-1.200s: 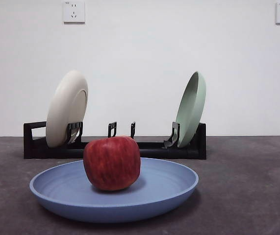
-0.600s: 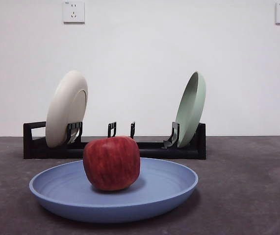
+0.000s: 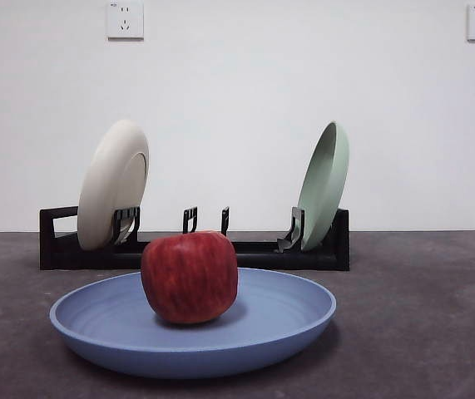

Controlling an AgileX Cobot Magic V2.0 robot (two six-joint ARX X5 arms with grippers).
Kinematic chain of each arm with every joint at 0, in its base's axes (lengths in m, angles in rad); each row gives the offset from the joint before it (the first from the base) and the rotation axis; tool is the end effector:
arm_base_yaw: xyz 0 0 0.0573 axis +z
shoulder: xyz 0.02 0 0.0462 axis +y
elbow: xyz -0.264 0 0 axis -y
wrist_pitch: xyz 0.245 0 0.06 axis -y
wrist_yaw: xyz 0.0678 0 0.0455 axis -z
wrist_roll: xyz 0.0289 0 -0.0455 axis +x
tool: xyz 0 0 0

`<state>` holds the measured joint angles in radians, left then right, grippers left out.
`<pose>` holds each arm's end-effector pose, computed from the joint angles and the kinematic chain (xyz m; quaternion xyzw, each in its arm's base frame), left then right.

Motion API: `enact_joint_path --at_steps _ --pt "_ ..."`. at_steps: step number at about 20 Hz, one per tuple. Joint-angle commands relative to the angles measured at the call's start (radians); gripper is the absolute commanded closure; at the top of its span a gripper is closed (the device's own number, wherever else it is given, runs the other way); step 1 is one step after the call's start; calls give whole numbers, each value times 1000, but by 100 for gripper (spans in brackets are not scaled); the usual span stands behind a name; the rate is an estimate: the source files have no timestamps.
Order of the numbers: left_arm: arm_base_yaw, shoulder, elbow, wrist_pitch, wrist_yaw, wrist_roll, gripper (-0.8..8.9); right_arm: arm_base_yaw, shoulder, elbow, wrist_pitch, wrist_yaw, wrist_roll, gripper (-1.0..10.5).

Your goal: Take the blue plate from the plate rack,put the plate on the table,take the apple from the table,put the apple in the plate

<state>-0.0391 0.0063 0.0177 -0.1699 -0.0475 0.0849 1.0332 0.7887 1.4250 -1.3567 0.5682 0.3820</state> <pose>0.0957 -0.0024 0.1527 0.0457 0.0792 0.0008 0.9958 0.0464 0.0475 0.4238 -0.0755 0.2819 0.1651 0.9421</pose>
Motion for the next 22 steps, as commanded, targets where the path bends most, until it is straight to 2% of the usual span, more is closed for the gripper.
enact_joint_path --at_steps 1,7,22 --pt "4 -3 -10 7 16 -7 817 1 0 3 -20 1 8 946" --pt "34 -2 -10 3 91 -15 817 1 0 3 -20 1 8 946" --pt "39 3 -10 5 78 -14 817 1 0 3 -20 1 8 946"
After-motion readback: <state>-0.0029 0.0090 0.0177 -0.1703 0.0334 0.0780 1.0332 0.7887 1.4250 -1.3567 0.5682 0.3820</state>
